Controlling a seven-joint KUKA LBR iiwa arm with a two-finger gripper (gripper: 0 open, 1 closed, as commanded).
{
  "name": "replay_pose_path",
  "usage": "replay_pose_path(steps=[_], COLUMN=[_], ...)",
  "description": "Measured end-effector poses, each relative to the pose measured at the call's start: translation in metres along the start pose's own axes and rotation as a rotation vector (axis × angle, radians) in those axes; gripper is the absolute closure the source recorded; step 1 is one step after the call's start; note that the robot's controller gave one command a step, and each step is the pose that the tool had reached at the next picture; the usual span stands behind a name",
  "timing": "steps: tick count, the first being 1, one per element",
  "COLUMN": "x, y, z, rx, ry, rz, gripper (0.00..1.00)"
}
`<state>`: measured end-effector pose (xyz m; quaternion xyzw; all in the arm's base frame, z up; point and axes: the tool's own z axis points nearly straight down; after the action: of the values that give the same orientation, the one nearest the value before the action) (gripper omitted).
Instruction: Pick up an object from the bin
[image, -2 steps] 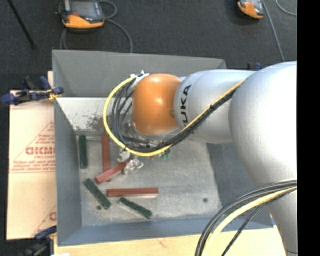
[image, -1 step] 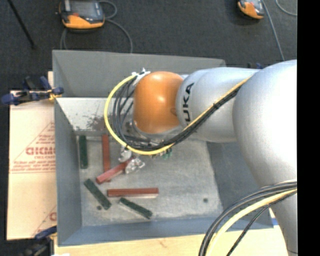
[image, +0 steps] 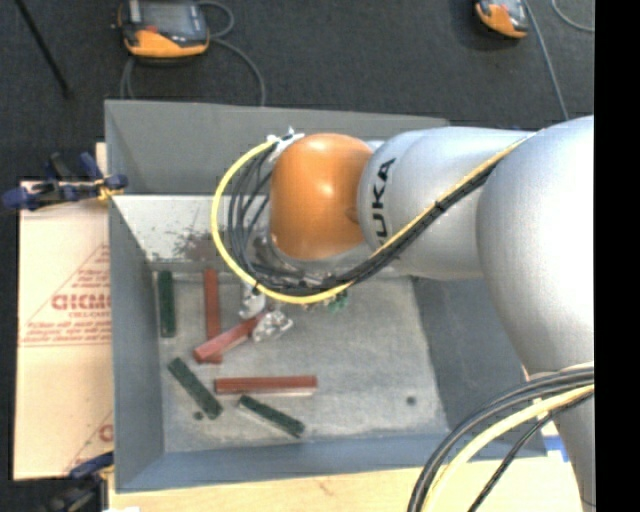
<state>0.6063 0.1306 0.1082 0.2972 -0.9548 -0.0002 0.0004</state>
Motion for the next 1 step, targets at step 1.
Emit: replay_pose_path(steps=[1], x=[0.0], y=[0.0], z=[0.0], rx=[0.0], ry=[0.0], rz=[0.0], gripper=[1.0])
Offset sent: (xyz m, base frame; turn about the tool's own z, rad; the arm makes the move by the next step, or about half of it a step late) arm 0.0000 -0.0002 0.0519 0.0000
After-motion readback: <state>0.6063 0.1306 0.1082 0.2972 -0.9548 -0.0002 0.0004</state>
